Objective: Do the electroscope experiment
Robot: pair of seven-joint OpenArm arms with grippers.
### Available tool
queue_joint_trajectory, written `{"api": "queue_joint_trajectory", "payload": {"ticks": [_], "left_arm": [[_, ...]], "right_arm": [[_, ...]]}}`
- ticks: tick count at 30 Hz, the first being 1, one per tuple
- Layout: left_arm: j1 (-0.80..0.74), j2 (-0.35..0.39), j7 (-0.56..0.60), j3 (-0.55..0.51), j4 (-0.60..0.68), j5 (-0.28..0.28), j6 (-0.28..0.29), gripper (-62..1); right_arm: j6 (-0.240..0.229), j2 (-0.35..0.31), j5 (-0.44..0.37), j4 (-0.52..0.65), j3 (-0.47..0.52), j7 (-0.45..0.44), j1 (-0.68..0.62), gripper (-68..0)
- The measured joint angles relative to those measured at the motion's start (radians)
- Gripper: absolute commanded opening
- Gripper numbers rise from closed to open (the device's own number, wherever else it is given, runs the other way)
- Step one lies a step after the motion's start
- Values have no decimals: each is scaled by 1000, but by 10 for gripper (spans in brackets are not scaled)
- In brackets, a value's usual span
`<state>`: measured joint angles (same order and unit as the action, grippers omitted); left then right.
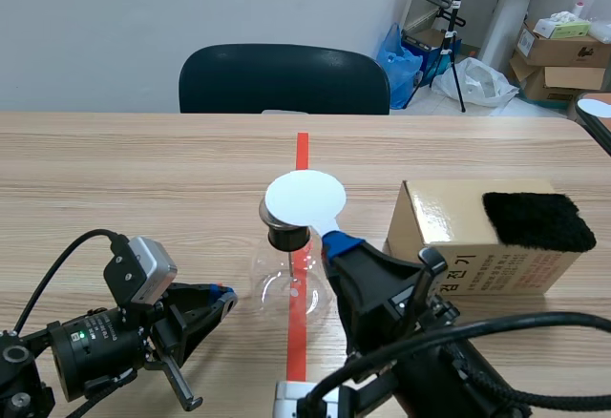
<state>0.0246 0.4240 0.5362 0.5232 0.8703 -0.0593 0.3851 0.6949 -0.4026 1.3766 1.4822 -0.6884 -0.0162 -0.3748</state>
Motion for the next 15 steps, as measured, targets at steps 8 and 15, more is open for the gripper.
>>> {"api": "queue_joint_trajectory", "payload": {"ticks": [8,15], "left_arm": [[0,0,0,0,0,0,0,-581],[0,0,0,0,0,0,0,-581]], "right_arm": [[0,0,0,0,0,164,0,-665],[0,0,-1,0,0,332,0,-665]]}}
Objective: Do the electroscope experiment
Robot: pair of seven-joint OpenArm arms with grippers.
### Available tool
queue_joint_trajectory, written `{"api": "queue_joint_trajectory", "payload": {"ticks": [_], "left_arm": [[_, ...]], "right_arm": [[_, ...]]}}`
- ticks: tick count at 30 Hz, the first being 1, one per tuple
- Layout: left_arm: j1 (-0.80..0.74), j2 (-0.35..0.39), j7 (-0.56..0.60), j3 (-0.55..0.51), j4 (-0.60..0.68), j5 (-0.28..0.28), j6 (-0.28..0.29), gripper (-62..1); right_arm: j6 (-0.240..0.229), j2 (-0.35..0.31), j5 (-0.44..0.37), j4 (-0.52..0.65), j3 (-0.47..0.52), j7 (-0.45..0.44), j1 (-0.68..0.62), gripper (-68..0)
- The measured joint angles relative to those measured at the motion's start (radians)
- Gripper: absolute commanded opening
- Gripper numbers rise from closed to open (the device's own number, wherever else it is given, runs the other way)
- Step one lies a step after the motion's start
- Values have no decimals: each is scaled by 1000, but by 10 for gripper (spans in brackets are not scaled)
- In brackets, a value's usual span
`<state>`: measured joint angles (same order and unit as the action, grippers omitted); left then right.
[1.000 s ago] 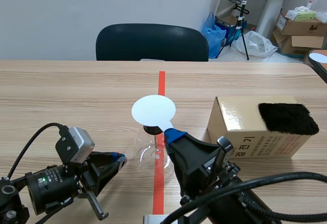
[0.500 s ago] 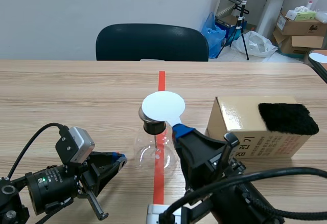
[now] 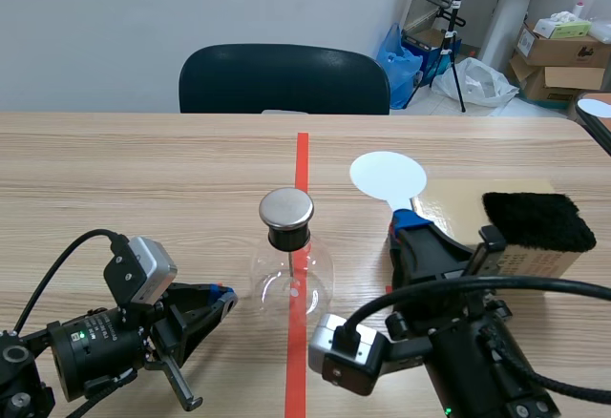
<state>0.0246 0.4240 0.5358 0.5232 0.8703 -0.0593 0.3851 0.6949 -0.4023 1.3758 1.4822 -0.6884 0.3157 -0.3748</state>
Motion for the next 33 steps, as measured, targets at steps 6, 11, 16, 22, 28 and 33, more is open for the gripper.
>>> {"api": "queue_joint_trajectory", "payload": {"ticks": [6,11,16,22,28,33], "left_arm": [[0,0,0,0,0,0,0,-581],[0,0,0,0,0,0,0,-581],[0,0,0,0,0,0,0,-581],[0,0,0,0,0,0,0,-581],[0,0,0,0,0,0,0,-581],[0,0,0,0,0,0,0,-581]], "right_arm": [[0,0,-3,0,0,94,0,-665],[0,0,-3,0,0,138,0,-665],[0,0,-4,0,0,172,0,-665],[0,0,-4,0,0,172,0,-665],[0,0,-4,0,0,114,0,-665],[0,0,-3,0,0,13,0,-665]]}}
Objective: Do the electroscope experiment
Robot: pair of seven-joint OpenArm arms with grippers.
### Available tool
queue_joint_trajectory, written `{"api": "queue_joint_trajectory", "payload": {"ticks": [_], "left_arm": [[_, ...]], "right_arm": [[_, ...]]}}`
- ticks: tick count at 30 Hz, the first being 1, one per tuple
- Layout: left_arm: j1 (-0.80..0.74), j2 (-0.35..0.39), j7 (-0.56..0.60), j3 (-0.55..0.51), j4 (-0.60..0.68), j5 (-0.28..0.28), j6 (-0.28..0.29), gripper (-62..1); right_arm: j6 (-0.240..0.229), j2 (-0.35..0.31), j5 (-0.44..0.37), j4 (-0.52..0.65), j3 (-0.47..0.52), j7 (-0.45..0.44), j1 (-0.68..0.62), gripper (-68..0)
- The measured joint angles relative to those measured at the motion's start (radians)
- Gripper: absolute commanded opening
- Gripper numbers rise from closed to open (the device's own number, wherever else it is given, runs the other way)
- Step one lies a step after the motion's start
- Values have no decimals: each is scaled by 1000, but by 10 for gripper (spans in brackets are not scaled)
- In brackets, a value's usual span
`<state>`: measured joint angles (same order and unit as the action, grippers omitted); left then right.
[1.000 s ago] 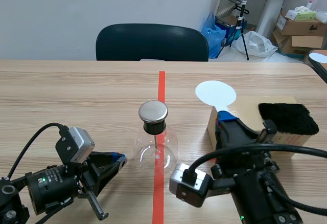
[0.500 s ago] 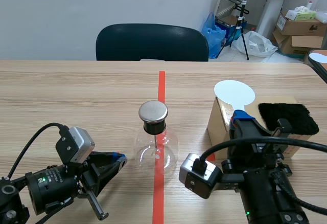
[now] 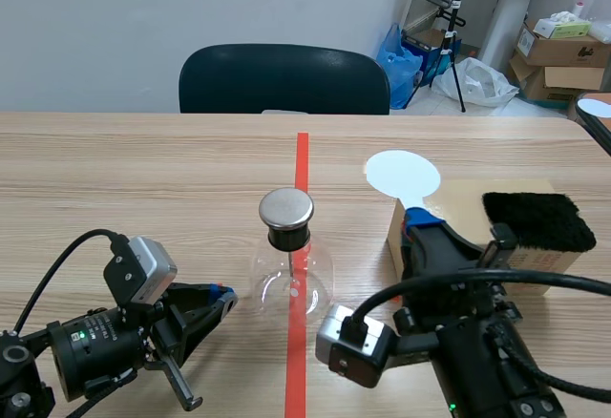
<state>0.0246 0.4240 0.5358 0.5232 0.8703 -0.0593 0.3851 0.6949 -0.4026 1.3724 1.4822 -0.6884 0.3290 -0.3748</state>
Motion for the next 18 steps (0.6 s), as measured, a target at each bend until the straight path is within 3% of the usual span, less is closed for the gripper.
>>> {"api": "queue_joint_trajectory", "payload": {"ticks": [11,18], "left_arm": [[0,0,0,0,0,0,0,-581],[0,0,0,0,0,0,0,-581]], "right_arm": [[0,0,0,0,0,-252,0,-665],[0,0,1,0,0,-363,0,-665]]}}
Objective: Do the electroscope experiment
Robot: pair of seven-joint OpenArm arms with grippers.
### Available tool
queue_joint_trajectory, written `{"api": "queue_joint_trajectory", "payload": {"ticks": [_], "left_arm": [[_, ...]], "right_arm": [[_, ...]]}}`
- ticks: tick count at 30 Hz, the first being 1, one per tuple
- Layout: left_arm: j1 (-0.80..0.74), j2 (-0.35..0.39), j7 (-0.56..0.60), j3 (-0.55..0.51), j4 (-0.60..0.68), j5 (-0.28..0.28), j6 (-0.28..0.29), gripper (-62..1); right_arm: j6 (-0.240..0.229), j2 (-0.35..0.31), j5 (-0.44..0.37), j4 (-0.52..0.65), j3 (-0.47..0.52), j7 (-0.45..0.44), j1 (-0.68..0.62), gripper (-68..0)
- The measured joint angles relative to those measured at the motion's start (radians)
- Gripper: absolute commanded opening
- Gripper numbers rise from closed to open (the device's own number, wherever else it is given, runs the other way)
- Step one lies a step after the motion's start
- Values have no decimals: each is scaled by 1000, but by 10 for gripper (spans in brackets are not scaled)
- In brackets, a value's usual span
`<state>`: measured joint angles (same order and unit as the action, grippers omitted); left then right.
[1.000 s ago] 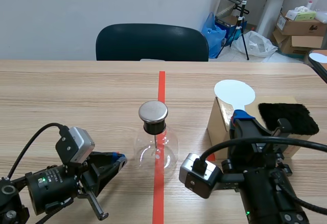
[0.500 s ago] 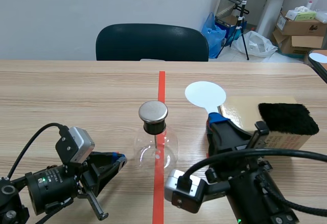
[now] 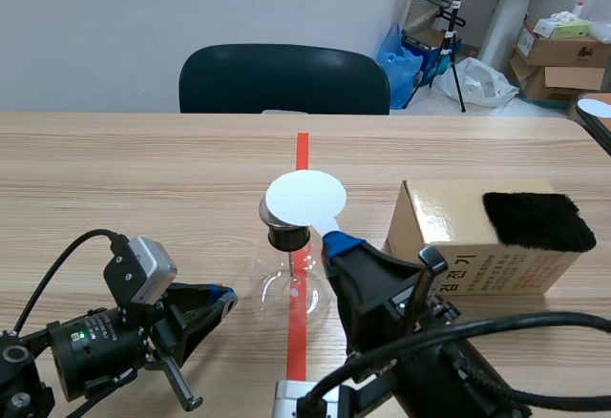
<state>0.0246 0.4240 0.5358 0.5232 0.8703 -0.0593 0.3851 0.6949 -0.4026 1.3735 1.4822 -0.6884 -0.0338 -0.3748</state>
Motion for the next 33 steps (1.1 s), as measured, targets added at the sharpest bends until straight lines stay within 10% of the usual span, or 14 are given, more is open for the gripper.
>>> {"api": "queue_joint_trajectory", "payload": {"ticks": [33], "left_arm": [[0,0,0,0,0,0,0,-581]], "right_arm": [[0,0,3,0,0,-17,0,-665]]}}
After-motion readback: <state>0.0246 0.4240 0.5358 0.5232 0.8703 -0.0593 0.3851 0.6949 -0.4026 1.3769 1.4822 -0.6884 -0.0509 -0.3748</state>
